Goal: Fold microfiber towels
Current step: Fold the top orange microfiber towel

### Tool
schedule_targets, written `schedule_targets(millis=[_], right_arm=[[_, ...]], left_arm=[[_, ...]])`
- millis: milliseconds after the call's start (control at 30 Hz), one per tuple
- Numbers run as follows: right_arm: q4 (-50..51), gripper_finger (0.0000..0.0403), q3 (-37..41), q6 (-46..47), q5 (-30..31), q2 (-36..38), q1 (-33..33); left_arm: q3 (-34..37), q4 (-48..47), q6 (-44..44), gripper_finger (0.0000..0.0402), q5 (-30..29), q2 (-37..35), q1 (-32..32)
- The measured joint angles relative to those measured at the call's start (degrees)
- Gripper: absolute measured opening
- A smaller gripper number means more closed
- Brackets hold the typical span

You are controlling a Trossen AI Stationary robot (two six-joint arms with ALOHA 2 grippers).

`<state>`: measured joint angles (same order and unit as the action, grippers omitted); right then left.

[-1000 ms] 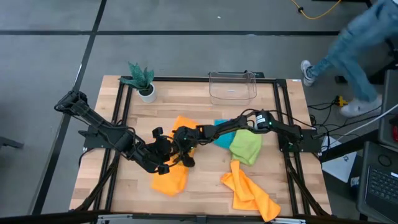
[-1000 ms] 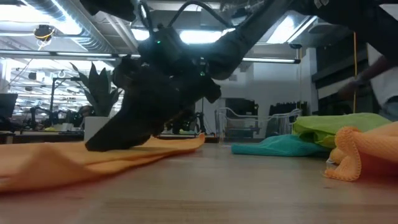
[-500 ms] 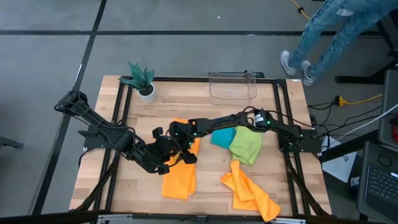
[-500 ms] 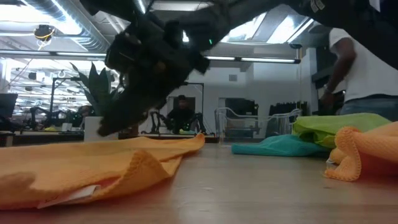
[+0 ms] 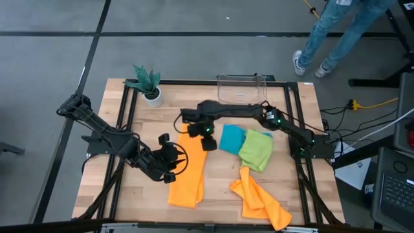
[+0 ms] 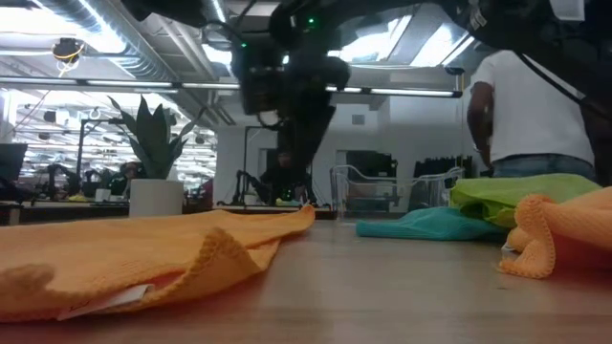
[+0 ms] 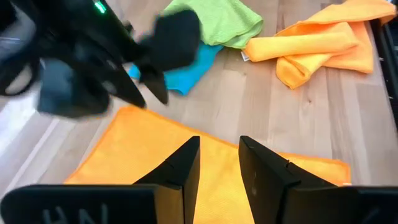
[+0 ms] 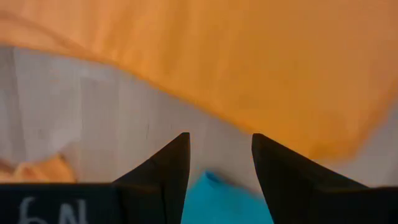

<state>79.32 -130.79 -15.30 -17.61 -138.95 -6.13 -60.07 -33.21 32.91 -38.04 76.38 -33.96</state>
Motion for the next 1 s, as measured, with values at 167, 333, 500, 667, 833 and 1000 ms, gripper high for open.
schedule_targets(millis=[167,333,500,667,833,1000], right_arm=[[3.11,0.0174,-0.10,3.21,0.23,4.37,-3.00],[4.98,0.0174,-0.10,8.84,6.97,9.16,-3.56],[7.93,0.0174,-0.10,10.85,11.21,13.94,-1.61],[7.42,0.0174,0.79,10.73,11.24,18.50,1.89],[3.33,0.0174,11.52,12.26,16.55,25.93,5.53],[-10.11,0.0174,31.57,16.58,21.60,37.31,8.24]], left_arm=[[0.00,-0.26,2.62,0.0104,0.02,0.02,-1.96],[0.00,-0.09,4.38,0.0104,0.00,0.39,-3.31],[0.00,-0.05,7.95,0.0104,0.01,1.54,-3.73],[0.00,-0.10,8.60,0.0104,0.00,2.87,-3.69],[0.01,-0.07,8.70,0.0104,0.02,4.08,-3.69],[0.02,0.41,8.91,0.0104,-0.02,4.04,-3.50]])
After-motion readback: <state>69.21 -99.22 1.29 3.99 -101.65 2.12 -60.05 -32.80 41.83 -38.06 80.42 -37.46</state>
